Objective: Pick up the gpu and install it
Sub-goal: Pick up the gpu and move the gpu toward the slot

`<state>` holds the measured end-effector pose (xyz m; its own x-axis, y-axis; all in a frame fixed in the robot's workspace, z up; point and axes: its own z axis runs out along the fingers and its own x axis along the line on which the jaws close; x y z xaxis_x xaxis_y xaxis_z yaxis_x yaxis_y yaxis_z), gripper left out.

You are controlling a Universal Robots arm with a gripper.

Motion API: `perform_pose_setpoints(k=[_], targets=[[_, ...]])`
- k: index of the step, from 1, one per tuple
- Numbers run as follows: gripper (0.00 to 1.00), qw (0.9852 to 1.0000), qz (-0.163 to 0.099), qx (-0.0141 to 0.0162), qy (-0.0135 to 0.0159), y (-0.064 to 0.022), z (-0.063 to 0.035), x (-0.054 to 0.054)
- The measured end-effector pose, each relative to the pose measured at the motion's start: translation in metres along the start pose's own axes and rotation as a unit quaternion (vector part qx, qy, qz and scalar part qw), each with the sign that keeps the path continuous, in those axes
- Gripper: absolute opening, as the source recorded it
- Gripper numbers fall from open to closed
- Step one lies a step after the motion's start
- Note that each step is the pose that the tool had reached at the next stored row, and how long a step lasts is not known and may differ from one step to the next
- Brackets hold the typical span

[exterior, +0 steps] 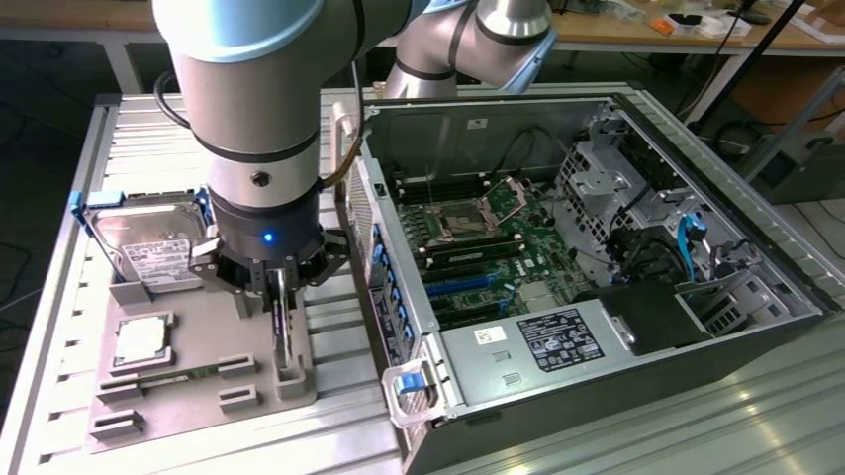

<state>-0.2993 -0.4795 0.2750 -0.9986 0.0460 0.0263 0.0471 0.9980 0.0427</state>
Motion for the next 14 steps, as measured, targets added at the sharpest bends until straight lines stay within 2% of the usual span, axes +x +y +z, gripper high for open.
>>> perform_pose_setpoints(k=[14], targets=[[0.27, 1.0000, 0.000, 0.0000, 0.0000, 0.0003, -0.0077, 0.0002]])
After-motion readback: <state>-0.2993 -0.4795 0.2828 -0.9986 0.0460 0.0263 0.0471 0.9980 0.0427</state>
